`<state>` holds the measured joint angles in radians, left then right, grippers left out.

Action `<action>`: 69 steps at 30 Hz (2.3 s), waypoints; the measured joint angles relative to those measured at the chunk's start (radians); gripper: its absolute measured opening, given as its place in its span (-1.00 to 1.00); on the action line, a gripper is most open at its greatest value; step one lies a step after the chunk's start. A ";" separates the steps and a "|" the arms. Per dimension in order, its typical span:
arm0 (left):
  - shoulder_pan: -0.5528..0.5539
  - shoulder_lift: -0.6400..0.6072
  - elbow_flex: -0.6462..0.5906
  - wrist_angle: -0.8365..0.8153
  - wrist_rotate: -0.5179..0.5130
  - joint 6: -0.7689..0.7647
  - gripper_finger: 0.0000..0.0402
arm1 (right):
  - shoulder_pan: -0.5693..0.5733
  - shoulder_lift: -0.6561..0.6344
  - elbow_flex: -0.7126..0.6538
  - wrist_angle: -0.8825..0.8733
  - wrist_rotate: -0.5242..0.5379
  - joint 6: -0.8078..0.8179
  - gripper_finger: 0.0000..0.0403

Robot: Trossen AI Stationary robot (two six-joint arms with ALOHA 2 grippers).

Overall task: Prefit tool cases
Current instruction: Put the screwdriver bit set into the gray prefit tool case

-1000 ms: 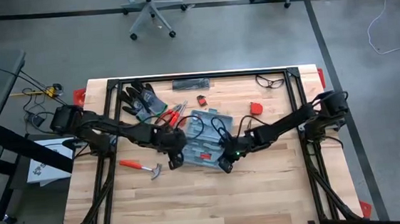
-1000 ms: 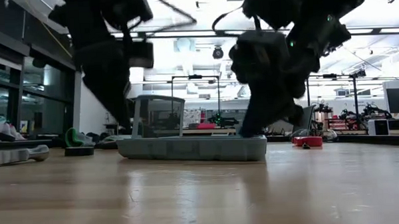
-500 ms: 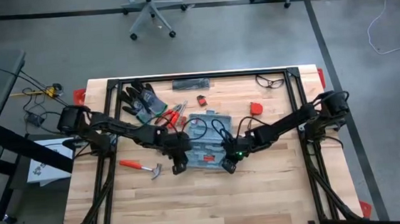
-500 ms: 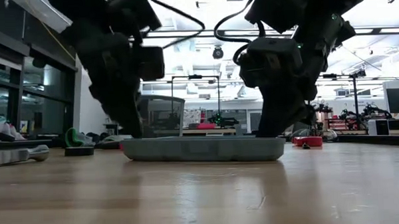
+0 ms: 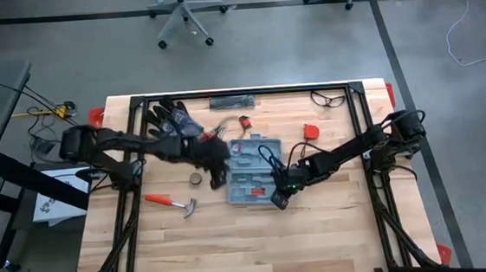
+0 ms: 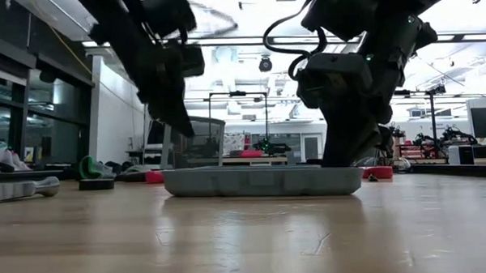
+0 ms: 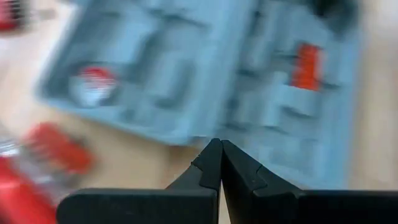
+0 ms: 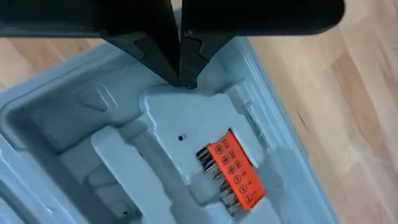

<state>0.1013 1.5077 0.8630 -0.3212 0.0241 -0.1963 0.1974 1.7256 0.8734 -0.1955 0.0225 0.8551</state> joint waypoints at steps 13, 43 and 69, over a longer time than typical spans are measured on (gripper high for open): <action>0.351 0.090 -0.004 0.032 0.117 0.145 -1.00 | -0.008 0.000 0.000 0.005 -0.004 0.027 -1.00; 0.037 0.154 -0.006 -0.213 0.318 0.109 -1.00 | -0.008 0.000 0.000 -0.003 -0.016 0.026 -1.00; -0.272 -0.116 -0.029 -0.343 -0.122 -0.604 -0.85 | -0.007 0.000 0.000 -0.004 0.002 0.027 -1.00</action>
<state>-0.1705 1.3912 0.8342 -0.6645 -0.0976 -0.8004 0.1902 1.7256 0.8730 -0.1993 0.0247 0.8816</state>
